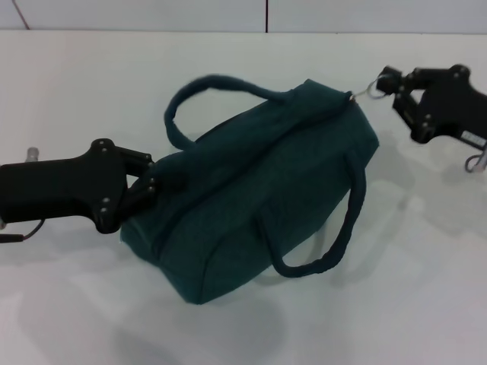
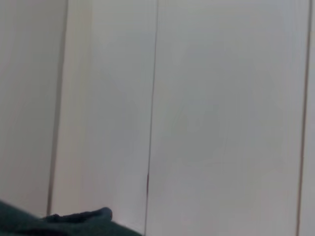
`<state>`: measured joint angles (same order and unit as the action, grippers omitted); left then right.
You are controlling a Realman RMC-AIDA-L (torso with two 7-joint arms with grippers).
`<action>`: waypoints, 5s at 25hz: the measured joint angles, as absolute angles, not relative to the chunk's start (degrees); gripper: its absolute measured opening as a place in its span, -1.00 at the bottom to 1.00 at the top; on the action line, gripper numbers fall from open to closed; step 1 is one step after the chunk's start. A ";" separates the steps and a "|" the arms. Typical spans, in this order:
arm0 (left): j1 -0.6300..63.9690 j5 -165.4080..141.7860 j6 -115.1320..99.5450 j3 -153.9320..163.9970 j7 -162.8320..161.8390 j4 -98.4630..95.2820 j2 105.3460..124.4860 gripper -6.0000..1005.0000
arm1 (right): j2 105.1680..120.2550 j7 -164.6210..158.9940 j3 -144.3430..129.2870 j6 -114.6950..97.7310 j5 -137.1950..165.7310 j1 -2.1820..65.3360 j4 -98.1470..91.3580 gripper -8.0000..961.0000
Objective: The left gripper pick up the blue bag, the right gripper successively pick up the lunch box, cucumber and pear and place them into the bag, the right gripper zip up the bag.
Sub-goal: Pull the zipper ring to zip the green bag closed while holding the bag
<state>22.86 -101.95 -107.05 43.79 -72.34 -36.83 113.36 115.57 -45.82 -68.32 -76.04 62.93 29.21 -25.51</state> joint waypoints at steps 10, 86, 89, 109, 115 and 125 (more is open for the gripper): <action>23.47 -98.24 -106.57 43.66 -68.30 -33.64 114.58 -0.89 | 115.66 -45.63 -66.20 -77.37 62.04 29.08 -25.17 -0.95; 30.70 -107.56 -92.48 56.35 -101.45 -55.79 119.43 0.15 | 113.99 -52.05 -64.69 -88.33 64.44 28.91 -23.90 -0.95; 30.70 -107.68 -92.46 56.36 -100.21 -55.75 119.44 -0.04 | 113.99 -52.03 -64.68 -88.33 64.41 28.92 -23.90 -0.95; 29.40 -106.83 -92.90 55.76 -95.29 -55.42 119.35 -0.46 | 113.90 -52.47 -63.35 -87.10 64.72 28.91 -23.91 -0.95; 29.30 -104.83 -93.72 55.80 -95.30 -53.48 118.84 -0.51 | 114.04 -52.48 -63.56 -87.35 64.76 28.84 -23.83 -0.95; 28.97 -99.27 -102.96 54.17 -98.07 -52.29 116.32 -0.70 | 113.84 -53.69 -63.72 -95.74 64.88 27.92 -23.81 -0.95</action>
<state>28.97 -99.27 -102.96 54.17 -98.07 -52.29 116.32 113.84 -53.69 -63.72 -95.74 64.88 27.92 -23.81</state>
